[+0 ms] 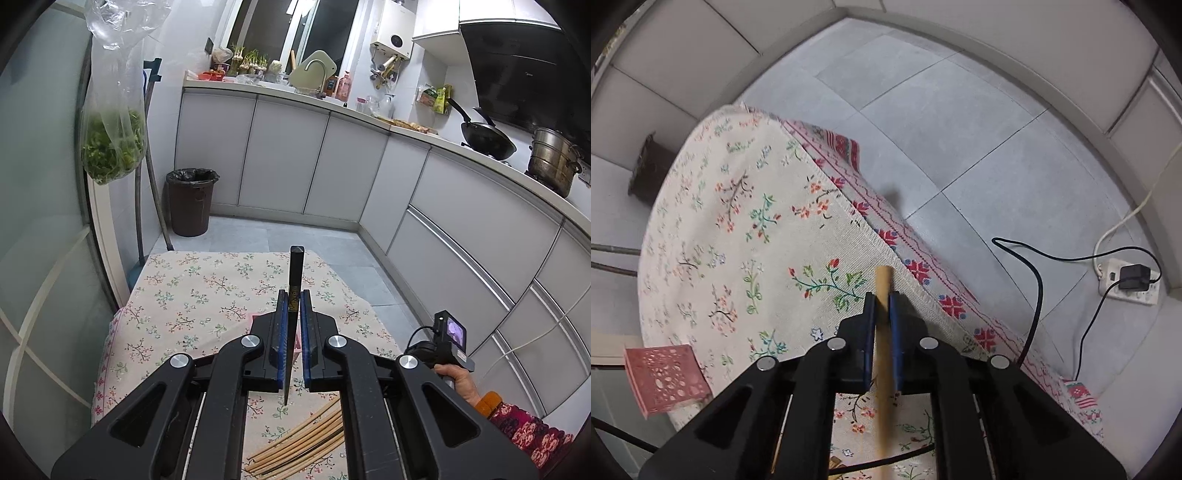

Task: Organize utensils
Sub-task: 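Lift the wooden chopstick with the right tool while the left tool carries its chopstick toward the holder, then lower both chopsticks into the pink holder and open both tools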

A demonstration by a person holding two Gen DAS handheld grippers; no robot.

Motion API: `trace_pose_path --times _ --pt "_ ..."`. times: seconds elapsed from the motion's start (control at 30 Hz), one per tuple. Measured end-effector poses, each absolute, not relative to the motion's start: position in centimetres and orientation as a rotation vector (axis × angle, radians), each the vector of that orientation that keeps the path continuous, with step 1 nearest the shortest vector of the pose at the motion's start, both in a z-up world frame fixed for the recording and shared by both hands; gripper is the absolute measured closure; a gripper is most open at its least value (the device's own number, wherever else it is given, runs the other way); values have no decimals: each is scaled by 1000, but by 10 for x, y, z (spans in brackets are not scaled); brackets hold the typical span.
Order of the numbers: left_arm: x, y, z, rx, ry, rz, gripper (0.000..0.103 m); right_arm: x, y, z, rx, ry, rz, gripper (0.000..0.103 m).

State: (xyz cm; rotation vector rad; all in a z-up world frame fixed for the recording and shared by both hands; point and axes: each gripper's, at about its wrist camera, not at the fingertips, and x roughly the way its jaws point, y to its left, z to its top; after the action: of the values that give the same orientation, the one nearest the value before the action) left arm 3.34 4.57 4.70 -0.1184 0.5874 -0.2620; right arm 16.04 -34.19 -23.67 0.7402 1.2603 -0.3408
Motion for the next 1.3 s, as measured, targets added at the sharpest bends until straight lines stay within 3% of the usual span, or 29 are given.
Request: trace_pose_path --times 0.6,0.83,1.03,1.13,1.3 --pt "70 42 60 -149 557 -213 97 119 -303 -19 716 716 17 95" --pt "108 38 59 -175 529 -180 97 129 -294 13 736 637 81 95" --pt "144 31 23 -171 614 -153 96 140 -286 26 738 612 120 95" --pt "151 36 6 -187 664 -150 89 145 -281 27 730 606 134 95" --pt "141 59 12 -246 646 -114 86 151 -268 25 719 614 156 95"
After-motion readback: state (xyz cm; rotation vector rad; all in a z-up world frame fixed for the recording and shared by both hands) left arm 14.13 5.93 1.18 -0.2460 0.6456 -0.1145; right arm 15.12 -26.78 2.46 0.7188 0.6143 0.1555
